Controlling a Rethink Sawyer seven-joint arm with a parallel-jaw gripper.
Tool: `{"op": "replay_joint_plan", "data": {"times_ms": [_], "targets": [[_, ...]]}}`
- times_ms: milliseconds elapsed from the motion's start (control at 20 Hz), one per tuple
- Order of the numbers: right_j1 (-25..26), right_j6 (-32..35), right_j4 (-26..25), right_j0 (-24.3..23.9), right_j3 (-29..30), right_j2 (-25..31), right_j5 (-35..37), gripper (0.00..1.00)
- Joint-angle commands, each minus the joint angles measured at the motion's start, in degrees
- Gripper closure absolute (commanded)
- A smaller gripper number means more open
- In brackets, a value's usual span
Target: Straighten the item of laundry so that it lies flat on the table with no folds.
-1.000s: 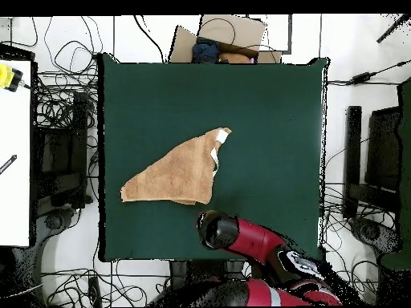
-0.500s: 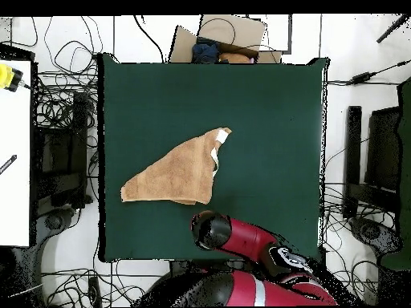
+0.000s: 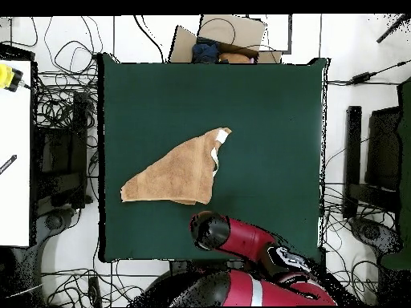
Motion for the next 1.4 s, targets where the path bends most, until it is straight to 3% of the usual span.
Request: {"op": "replay_joint_plan", "data": {"times_ms": [50,1400], "targets": [[1.7,14.0,3.3,1.1,0.7,2.2,-4.1,0.00],[7.9,14.4,3.3,3.1,-0.1,1.4,-11.4,0.00]]}}
